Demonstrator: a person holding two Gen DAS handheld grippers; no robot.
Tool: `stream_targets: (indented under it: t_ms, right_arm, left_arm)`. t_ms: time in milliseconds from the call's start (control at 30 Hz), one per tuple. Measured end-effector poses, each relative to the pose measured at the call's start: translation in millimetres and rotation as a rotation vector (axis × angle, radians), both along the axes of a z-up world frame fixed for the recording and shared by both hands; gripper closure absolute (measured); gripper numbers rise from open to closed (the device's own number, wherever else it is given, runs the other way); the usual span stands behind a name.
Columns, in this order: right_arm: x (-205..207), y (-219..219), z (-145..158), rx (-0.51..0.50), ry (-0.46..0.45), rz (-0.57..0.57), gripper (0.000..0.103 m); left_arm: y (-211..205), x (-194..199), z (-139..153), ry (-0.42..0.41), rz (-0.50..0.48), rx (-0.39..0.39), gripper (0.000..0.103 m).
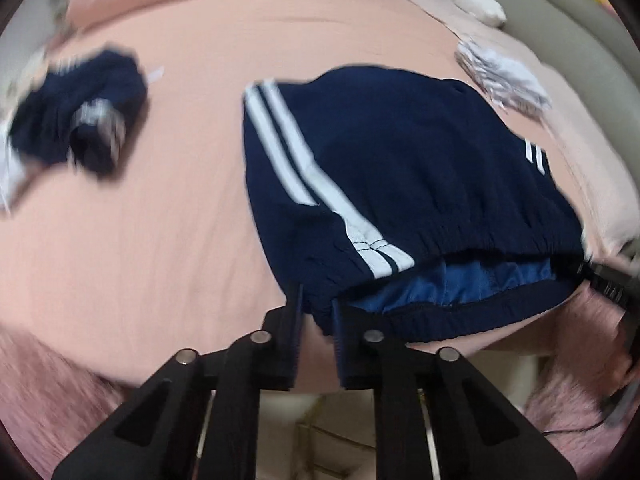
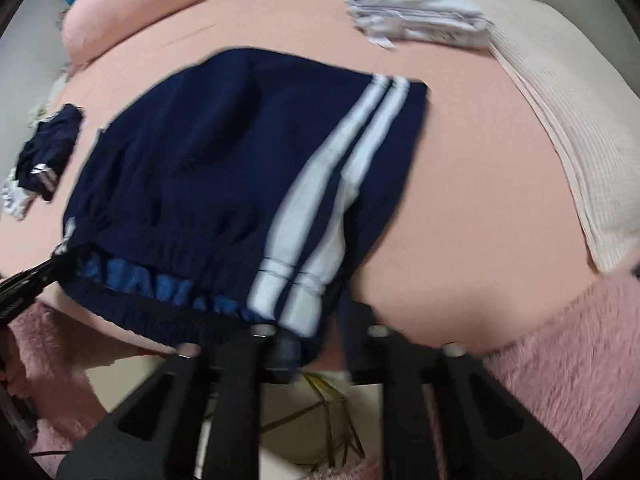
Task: Fold clothes
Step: 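Lower the pants onto the bed and regrasp the waistband with both grippers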
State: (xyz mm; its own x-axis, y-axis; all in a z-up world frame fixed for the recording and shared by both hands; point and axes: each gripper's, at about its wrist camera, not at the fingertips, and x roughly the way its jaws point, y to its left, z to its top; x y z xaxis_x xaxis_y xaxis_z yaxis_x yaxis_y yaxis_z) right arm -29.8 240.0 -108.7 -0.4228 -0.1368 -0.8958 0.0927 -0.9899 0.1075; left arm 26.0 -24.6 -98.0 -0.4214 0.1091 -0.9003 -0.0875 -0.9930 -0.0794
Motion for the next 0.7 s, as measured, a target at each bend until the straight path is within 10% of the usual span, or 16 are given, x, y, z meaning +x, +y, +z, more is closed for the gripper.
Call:
stream_targets:
  t_ms: [200, 433, 567, 700]
  right_arm:
    - [-31.9, -3.6, 104.9, -0.092, 0.250, 0.012, 0.096]
    - [-69.0, -7.9, 227.4, -0.199, 0.542, 0.025, 0.096]
    - [-49.8, -9.3, 238.6, -0.198, 0.616, 0.000, 0.095]
    - [-28.6, -17.9, 140.0, -0.120, 0.432, -0.041, 0.095]
  left_arm:
    - [-15.0, -82.9, 118.6, 0.248, -0.027, -0.052, 0.093]
    - [-24.4, -66.5, 262.9, 0.599, -0.015, -0.070, 0.093]
    - [-25.3, -45.3, 223.7, 0.529, -0.027, -0.075, 0.091]
    - [-21.2, -36.2, 115.3, 0.271, -0.047, -0.098, 0.091]
